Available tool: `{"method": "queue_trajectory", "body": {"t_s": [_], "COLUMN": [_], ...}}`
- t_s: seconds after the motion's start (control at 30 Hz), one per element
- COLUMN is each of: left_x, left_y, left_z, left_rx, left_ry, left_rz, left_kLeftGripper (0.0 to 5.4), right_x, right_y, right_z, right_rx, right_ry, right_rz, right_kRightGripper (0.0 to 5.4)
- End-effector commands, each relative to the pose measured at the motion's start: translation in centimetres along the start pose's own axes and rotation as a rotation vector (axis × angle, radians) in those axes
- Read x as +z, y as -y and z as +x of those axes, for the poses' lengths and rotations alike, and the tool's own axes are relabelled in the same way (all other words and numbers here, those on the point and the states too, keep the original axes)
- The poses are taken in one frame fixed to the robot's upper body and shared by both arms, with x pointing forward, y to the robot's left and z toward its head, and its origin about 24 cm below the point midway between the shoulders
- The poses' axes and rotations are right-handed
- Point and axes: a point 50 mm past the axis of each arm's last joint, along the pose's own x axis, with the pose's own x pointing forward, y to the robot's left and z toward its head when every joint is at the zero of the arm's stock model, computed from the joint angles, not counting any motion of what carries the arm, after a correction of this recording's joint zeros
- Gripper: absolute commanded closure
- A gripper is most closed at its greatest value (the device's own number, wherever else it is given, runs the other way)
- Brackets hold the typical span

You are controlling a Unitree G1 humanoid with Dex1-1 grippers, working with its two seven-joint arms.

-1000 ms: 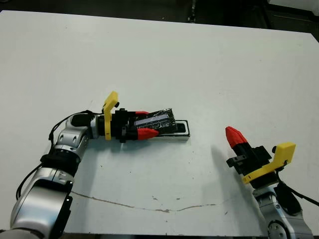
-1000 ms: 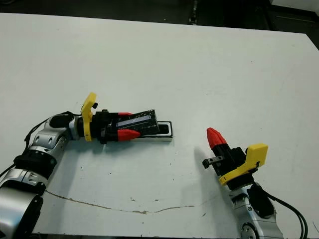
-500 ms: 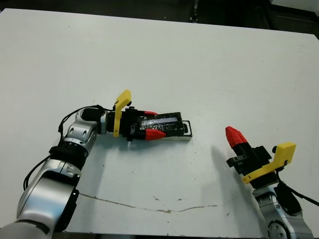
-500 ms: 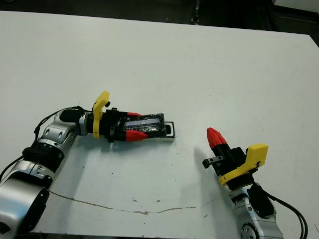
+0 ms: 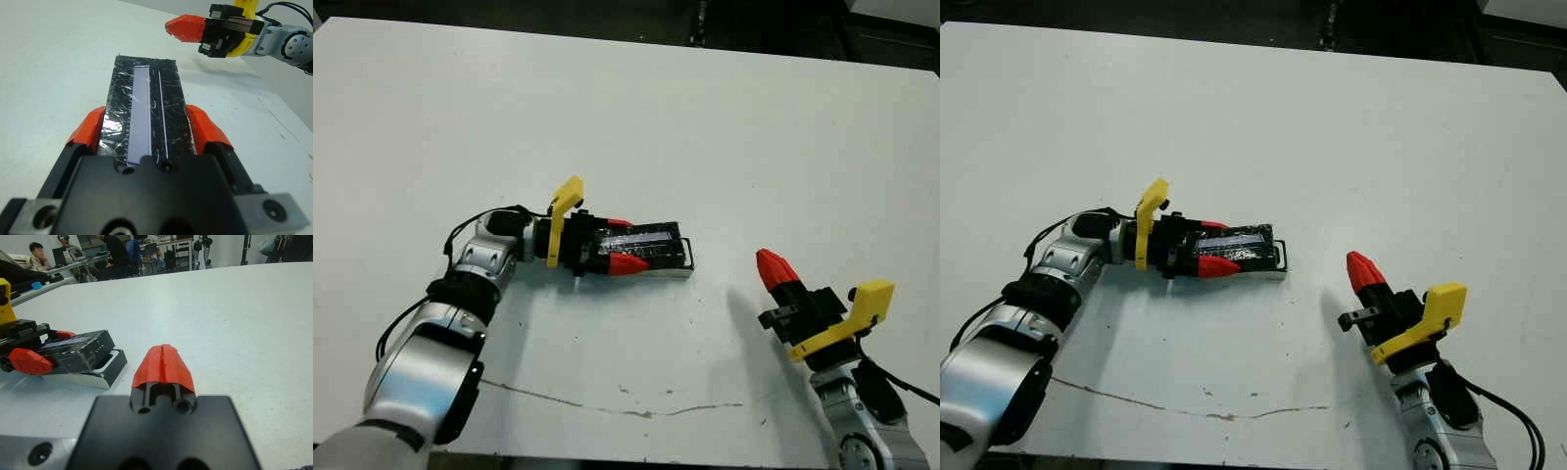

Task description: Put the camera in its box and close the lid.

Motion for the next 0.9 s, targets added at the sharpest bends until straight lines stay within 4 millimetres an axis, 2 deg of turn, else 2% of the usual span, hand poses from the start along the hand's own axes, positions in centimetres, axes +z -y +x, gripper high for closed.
{"method": "queue_trajectory", "body": {"t_s": [0.03,0.67,0.87,0.9], "left_x": [-2.5,-1.0,-0.7,-0.7], "left_y": [2.2,2.7,2.4,2.2], "left_z": [5.1,7.8,7.9,7.8], "left_rx": [-0.17,-0.263,-0.18,-0.156], "left_ry": [-0.051,-0.095,-0.188,-0.205], "left_rz": [-0.086,-0.023,0.069,0.093], "left_kLeftGripper": [2.26,2.26,2.26,2.08], "right_x": [-0.2,0.3,0.3,0.3], "right_y": [0.6,1.6,1.8,1.8], "right_z": [-0.4,-0.5,-0.7,-0.7], "right_rx": [-0.031,-0.056,-0.062,-0.063], "right_ry": [-0.013,0.035,0.033,0.035], "right_rz": [-0.001,-0.022,-0.032,-0.029], "right_kRightGripper": [5.4,5.4,5.4,5.4]}}
